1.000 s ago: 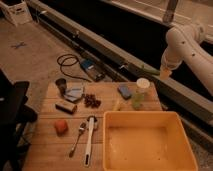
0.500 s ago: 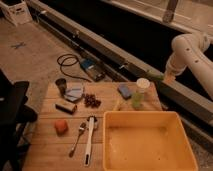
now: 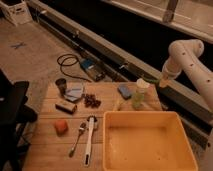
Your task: Place pepper in paper cup
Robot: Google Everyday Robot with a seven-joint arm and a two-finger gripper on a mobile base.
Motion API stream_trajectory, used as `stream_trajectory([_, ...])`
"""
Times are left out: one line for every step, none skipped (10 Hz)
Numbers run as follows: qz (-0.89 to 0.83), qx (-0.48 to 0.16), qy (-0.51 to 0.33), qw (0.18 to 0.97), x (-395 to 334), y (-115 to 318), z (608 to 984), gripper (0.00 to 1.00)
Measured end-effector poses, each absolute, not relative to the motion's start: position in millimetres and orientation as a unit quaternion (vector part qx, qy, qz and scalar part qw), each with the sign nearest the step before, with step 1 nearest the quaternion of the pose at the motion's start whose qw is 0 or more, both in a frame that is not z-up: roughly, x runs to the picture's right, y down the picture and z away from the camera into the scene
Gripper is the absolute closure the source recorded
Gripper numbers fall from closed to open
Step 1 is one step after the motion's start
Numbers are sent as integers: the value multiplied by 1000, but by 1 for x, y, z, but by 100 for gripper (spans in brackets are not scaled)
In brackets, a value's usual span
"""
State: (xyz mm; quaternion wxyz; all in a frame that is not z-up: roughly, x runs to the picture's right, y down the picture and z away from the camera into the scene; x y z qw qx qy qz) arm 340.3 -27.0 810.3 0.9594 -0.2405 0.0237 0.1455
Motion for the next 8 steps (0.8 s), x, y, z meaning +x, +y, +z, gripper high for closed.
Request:
stream_trajectory([144, -246, 26, 958, 342, -25, 814, 100])
stream_trajectory([142, -257, 30, 955, 345, -23, 820, 100])
stream_trajectory([143, -262, 32, 954, 348, -21, 822, 100])
stream_trajectory([145, -267, 32, 952, 351, -19, 825, 100])
stream_trajectory([145, -275, 30, 950, 353, -16, 831, 100])
stream_trajectory([143, -279, 28, 949, 352, -16, 837, 100])
stream_trajectory([140, -286, 26, 948, 349, -14, 841, 100])
stream_trajectory([136, -290, 23, 947, 345, -14, 846, 100])
